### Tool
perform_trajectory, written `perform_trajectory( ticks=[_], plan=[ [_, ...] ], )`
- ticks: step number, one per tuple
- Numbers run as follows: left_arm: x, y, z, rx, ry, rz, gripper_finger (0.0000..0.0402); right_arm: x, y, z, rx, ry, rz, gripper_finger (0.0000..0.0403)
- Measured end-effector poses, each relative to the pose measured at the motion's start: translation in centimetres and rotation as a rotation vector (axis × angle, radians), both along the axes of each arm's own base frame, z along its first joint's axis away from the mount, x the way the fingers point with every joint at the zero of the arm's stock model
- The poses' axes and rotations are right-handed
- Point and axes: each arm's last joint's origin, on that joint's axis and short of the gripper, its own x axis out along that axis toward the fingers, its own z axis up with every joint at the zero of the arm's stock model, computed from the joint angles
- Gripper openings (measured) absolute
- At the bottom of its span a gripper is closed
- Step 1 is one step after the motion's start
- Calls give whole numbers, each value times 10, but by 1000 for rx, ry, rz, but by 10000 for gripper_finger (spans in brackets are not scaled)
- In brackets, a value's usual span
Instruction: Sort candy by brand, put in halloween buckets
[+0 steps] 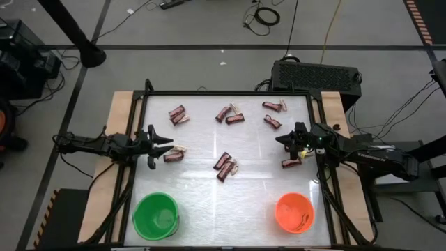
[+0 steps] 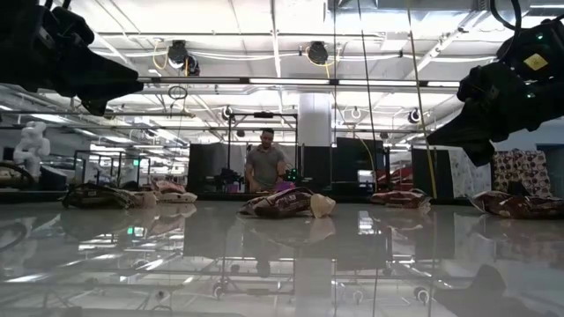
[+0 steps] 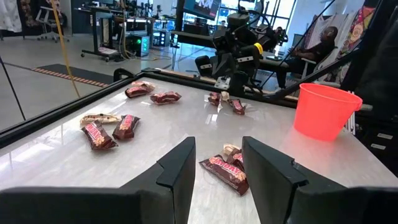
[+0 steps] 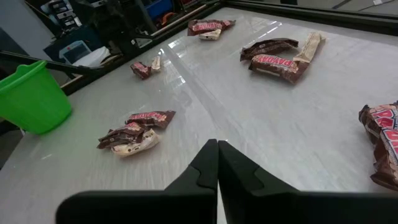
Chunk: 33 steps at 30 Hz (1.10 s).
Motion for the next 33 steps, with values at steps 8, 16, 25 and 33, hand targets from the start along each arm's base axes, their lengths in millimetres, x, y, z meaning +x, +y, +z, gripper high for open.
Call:
perform_trajectory(
  ticks=[8,16,25,33],
  plan=[
    [0,0,0,0,0,0,138,0,0,0,0,0,0,0],
    [0,0,0,0,0,0,138,0,0,0,0,0,0,0],
    [0,0,0,0,1,0,138,0,0,0,0,-1,0,0],
    [0,0,0,0,1,0,138,0,-1,2,154,-55,-71,0]
  ],
)
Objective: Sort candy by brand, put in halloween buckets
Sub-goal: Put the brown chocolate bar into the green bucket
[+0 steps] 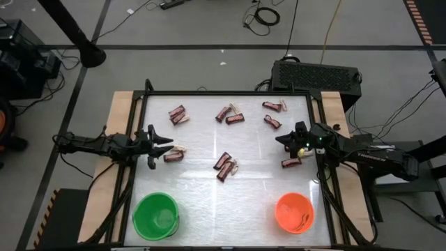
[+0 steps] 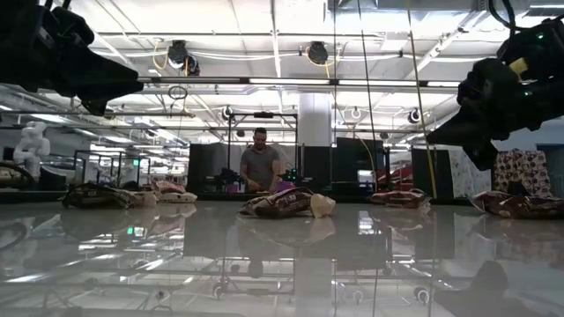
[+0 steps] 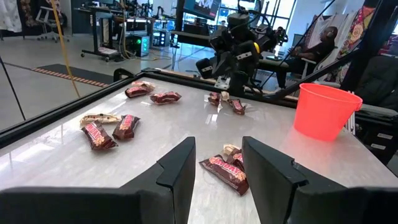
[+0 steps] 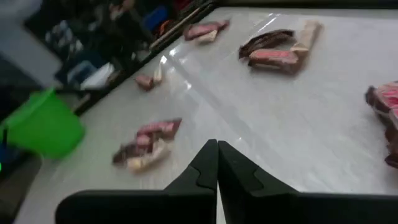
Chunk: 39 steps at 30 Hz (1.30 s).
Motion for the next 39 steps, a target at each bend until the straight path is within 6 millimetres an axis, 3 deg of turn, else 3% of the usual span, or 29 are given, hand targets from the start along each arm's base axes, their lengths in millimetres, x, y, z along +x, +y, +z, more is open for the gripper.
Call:
perform_trajectory(
  ticks=[6,10,16,20,24,30,39],
  plan=[
    [0,0,0,5,0,0,138,4,-3,21,92,-249,-84,0],
    [0,1,3,183,-10,26,138,7,-2,37,72,-418,-55,0],
    [-1,1,21,167,-198,45,138,16,3,47,132,-475,-64,0],
    [-5,2,35,88,-351,55,138,30,7,65,88,-452,-47,0],
    [-8,6,43,-146,-437,163,138,51,11,85,18,-406,-12,0],
    [-9,8,43,-233,-448,228,138,94,13,110,-62,-334,39,0],
    [14,3,61,-11,-76,173,138,166,16,119,-230,-204,256,0]
  ],
)
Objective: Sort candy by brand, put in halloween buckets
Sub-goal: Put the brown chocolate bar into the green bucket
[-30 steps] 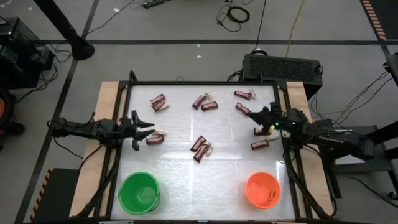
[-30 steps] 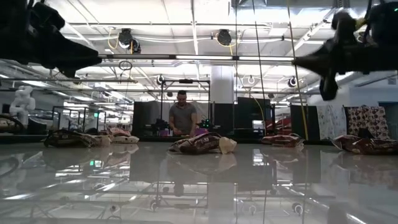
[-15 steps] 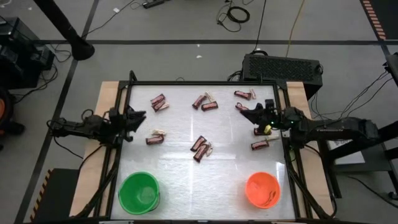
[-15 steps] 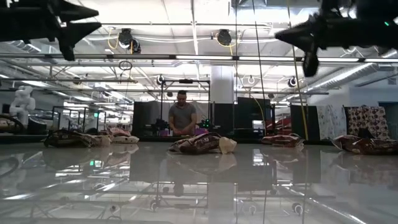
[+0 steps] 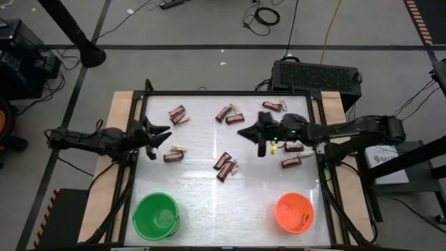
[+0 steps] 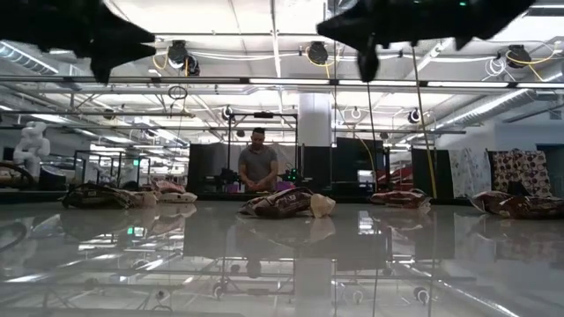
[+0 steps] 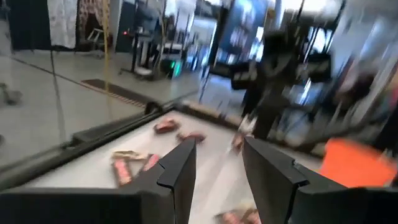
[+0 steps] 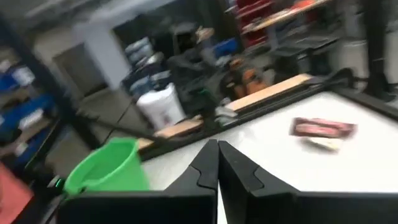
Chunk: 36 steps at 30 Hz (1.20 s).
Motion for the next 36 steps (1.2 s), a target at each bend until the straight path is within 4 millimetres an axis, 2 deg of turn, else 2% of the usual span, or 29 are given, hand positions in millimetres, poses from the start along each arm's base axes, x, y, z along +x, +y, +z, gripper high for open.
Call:
perform_trajectory(
  ticks=[6,12,16,20,25,31,36],
  plan=[
    [45,-5,17,231,255,-6,138,27,6,-6,0,143,166,0],
    [102,-4,15,246,434,-137,138,29,13,-15,-60,246,210,0],
    [136,-2,-9,229,579,-206,138,23,16,-18,-58,316,226,0],
    [161,-4,-34,275,705,-268,138,19,18,-25,-51,407,240,0],
    [184,-15,-55,240,764,-424,138,14,26,-29,-94,467,287,0],
    [208,-27,-73,242,825,-467,138,12,33,-28,-163,466,330,0],
    [223,-29,-90,201,874,-460,138,12,33,-29,-192,470,340,0]
  ],
)
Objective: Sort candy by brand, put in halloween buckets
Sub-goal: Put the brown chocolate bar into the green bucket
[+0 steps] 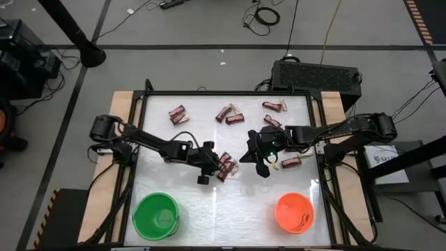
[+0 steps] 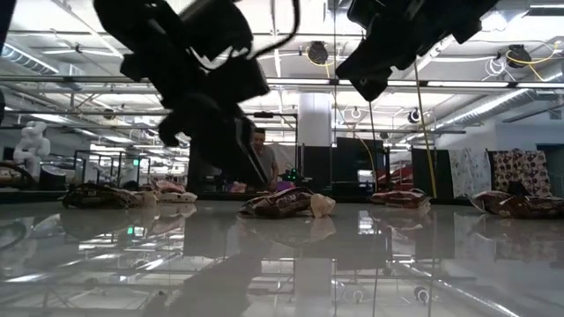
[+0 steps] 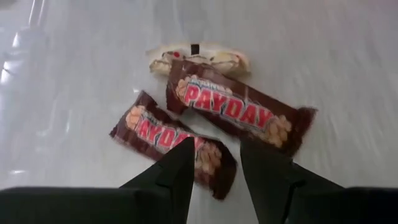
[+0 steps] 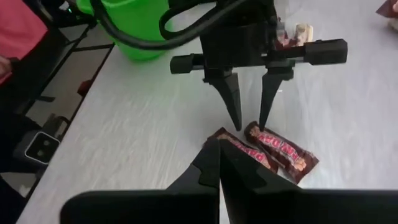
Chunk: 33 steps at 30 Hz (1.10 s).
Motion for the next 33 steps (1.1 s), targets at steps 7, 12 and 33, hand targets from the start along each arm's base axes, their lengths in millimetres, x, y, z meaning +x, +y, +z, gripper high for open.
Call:
perform_trajectory(
  ticks=[7,12,33],
  plan=[
    [3,-1,-4,-8,26,19,138,0,0,-1,-15,4,9,0],
    [-2,-1,-1,-42,57,91,138,0,0,-1,-18,3,11,0],
    [-4,-1,-20,-86,158,130,138,1,-8,2,-25,-27,-21,0]
  ],
)
